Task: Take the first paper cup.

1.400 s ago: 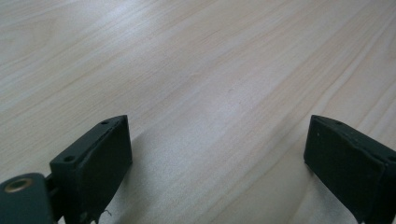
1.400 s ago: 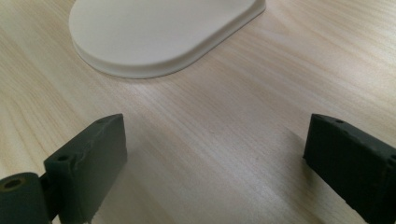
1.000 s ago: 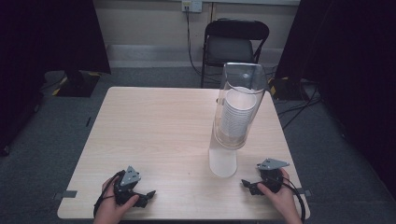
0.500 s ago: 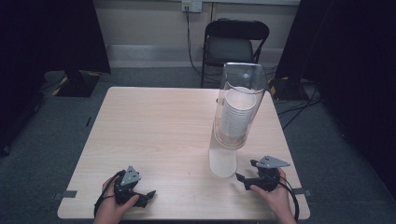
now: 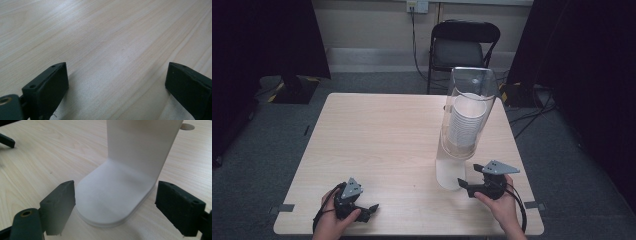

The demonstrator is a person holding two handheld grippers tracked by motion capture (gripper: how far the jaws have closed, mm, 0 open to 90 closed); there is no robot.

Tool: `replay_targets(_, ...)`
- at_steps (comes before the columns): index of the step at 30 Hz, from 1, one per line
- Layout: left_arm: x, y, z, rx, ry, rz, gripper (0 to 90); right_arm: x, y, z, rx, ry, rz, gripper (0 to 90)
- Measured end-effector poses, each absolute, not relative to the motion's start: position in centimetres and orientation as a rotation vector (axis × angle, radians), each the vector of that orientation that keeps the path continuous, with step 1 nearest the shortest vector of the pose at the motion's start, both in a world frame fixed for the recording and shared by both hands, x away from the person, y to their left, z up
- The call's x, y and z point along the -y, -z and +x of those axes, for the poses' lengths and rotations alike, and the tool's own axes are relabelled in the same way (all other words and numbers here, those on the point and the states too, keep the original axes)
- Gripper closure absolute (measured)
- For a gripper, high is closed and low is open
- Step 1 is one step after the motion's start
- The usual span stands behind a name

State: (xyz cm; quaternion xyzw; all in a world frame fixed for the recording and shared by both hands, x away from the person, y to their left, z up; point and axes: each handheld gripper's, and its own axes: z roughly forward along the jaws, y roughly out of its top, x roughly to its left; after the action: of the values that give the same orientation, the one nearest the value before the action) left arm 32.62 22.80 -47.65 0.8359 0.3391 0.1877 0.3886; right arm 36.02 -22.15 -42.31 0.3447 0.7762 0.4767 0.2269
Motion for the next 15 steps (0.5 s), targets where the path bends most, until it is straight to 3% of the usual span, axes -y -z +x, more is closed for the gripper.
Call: replay_targets(15,-22.8,47.6,32.6,-0.862,-0.477,2.126,4.3,20.7,41.1,36.7,-2.087,-1.357,0.917,14.6)
